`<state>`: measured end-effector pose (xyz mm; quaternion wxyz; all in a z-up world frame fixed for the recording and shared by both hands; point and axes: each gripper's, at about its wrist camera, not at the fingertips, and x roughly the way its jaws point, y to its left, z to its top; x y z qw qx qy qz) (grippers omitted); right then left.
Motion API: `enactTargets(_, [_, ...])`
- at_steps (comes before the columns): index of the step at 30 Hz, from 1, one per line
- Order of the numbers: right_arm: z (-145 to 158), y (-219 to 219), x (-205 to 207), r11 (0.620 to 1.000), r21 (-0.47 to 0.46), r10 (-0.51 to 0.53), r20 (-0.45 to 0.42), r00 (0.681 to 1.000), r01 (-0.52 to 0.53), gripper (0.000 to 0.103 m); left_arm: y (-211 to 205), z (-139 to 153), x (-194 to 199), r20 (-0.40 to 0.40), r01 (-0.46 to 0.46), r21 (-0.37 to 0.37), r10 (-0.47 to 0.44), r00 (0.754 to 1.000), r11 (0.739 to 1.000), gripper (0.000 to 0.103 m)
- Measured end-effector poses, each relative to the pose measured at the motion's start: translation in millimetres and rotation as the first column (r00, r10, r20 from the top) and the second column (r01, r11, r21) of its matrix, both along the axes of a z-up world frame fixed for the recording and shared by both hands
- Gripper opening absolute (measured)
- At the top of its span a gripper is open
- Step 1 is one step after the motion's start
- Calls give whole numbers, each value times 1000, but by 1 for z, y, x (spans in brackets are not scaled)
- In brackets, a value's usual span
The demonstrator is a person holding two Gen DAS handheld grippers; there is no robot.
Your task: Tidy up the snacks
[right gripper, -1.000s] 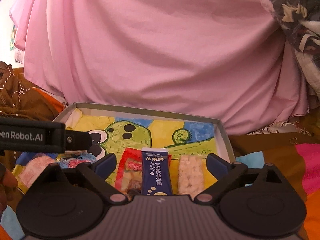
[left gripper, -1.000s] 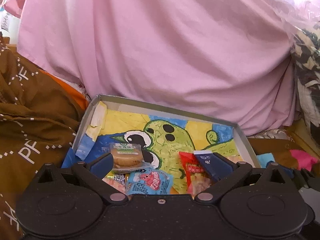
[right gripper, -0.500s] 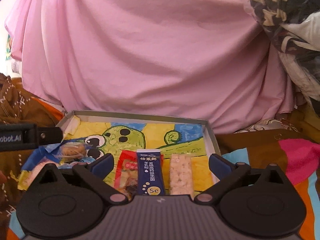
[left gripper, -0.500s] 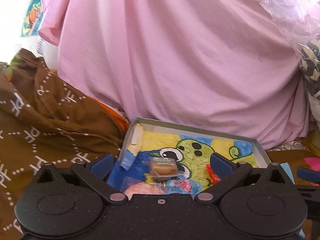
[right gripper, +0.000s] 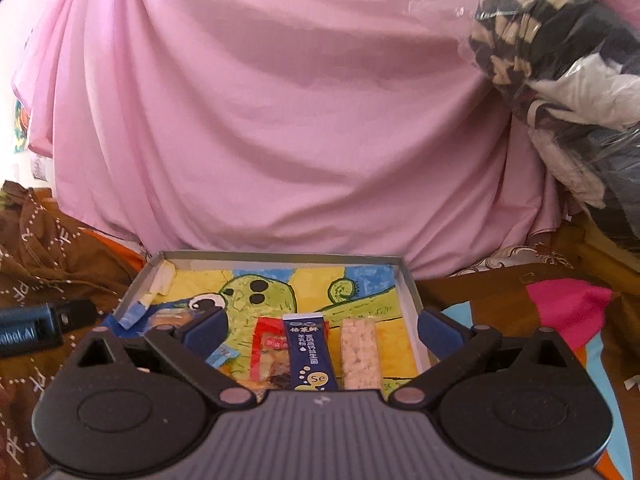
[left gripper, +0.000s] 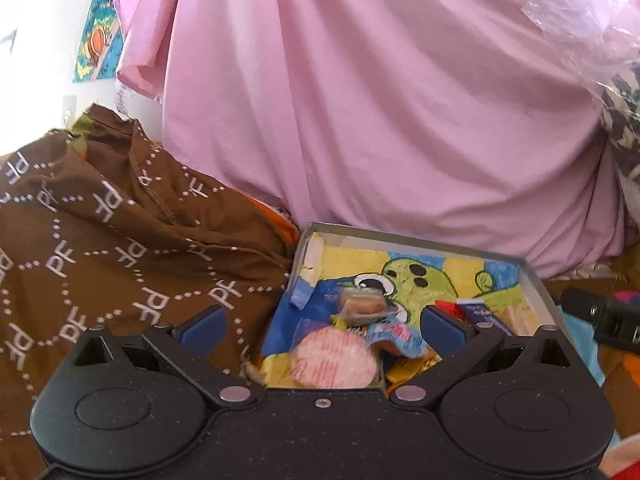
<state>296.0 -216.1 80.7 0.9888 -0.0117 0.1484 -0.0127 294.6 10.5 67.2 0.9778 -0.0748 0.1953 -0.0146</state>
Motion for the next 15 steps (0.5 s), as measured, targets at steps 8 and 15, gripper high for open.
enactTargets(8, [7, 4, -27, 1000, 5, 24, 12, 1000, -24, 103, 7, -2, -39, -12, 3, 23, -3, 1000, 1000, 102])
enactTargets(15, [9, 4, -51, 999, 2, 35, 13, 999, -35, 103, 5, -2, -67, -25, 20, 25, -19, 999, 999, 102])
